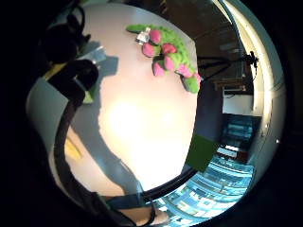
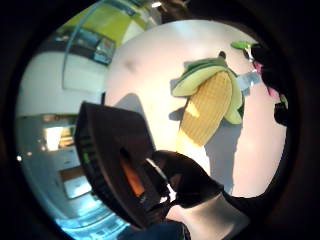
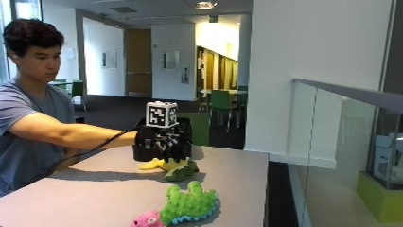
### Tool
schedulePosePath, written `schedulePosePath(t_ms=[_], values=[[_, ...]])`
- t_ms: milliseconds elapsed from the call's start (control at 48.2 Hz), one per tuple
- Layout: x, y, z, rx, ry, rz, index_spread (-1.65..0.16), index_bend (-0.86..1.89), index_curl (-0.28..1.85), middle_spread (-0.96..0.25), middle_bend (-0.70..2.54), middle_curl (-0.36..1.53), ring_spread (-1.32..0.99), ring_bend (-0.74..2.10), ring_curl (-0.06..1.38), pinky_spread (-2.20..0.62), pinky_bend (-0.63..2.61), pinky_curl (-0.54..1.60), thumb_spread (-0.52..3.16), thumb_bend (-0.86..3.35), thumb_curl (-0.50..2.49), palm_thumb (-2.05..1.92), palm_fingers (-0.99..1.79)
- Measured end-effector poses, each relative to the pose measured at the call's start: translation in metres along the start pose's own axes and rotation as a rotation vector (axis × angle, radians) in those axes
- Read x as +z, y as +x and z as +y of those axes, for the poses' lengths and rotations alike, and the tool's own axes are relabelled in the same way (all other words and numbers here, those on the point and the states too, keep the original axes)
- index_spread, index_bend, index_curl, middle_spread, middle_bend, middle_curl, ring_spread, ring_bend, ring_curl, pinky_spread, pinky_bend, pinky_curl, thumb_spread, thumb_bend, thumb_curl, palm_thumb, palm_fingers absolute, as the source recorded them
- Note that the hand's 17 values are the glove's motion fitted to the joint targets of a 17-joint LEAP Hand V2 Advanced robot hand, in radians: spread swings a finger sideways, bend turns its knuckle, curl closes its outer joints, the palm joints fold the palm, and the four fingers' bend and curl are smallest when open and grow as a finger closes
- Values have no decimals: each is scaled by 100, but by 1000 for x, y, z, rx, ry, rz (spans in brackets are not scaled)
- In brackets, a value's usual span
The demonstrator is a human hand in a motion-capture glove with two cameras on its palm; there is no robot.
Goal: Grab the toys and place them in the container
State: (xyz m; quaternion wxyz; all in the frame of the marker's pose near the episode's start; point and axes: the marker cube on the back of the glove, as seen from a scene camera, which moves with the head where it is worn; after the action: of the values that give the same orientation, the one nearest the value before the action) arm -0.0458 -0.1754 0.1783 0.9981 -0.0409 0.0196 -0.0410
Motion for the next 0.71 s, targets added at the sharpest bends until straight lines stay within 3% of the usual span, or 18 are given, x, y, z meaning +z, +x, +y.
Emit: schedulePosePath(t_ms=[42, 166, 332, 540, 706], values=[[11, -1, -5, 18, 1, 23, -34, -5, 9, 1, 37, 41, -19, 113, 32, -20, 137, 34, 101, -5, 33, -4, 38], [40, -11, -14, 83, -22, 55, -35, -6, 2, -1, 49, 45, -26, 130, 39, -30, 144, 37, 98, -8, 30, -9, 46], [64, -27, -19, 200, -75, 62, -35, -4, -3, -2, 56, 47, -28, 139, 42, -35, 149, 39, 90, -13, 26, -17, 44], [77, -35, -28, 201, -123, 99, -28, -5, -3, 2, 64, 49, -27, 148, 43, -37, 160, 41, 90, -11, 22, -14, 35], [76, -36, -24, 170, -121, 267, -24, -5, -2, 1, 69, 50, -29, 150, 44, -37, 168, 42, 125, 17, 28, 24, 25]])
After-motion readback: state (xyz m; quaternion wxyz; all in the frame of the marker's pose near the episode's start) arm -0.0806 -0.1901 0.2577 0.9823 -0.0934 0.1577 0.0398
